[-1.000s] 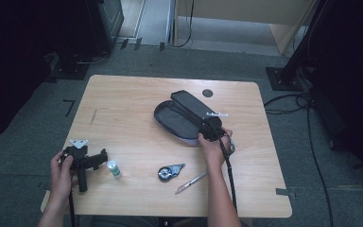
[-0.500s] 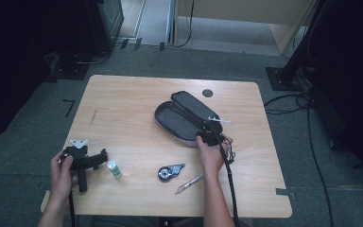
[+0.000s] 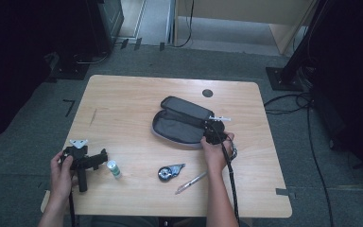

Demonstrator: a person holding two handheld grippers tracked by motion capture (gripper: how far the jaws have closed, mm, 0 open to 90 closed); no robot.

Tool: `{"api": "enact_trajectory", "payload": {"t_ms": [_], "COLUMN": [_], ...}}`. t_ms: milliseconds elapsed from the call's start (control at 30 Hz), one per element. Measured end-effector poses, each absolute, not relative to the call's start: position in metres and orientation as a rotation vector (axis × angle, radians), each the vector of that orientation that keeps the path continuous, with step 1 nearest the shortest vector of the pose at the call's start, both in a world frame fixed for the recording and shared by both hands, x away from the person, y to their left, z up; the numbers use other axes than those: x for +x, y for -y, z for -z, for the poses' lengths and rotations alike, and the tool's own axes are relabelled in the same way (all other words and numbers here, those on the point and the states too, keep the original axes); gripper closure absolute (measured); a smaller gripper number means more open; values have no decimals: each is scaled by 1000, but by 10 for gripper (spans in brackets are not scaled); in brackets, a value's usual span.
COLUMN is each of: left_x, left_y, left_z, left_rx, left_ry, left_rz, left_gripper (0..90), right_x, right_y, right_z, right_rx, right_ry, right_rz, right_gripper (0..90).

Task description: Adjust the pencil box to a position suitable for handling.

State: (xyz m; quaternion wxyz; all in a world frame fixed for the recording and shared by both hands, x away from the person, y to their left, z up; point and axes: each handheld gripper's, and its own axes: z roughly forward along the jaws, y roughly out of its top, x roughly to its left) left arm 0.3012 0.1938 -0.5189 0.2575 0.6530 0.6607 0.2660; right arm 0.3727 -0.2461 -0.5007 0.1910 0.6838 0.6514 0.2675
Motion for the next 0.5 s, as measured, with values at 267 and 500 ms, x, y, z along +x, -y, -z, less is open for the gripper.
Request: {"api": "enact_trajectory", "payload": {"t_ms": [267, 500], "left_x": [301, 301], "left_y": [-194, -194], "left_z": [519, 519], "left_rx": [1772, 1770], "left_ry": [-1792, -1792], "left_rz": [-721, -721], "left_gripper": [0, 0], "right_x": [364, 361], "right_y": [248, 246], "right_z": [493, 496], "right_rx": [1970, 1950], "right_ry": [-1781, -1800], "right_rz": [-809, -855], "right_gripper": [715, 878]}}
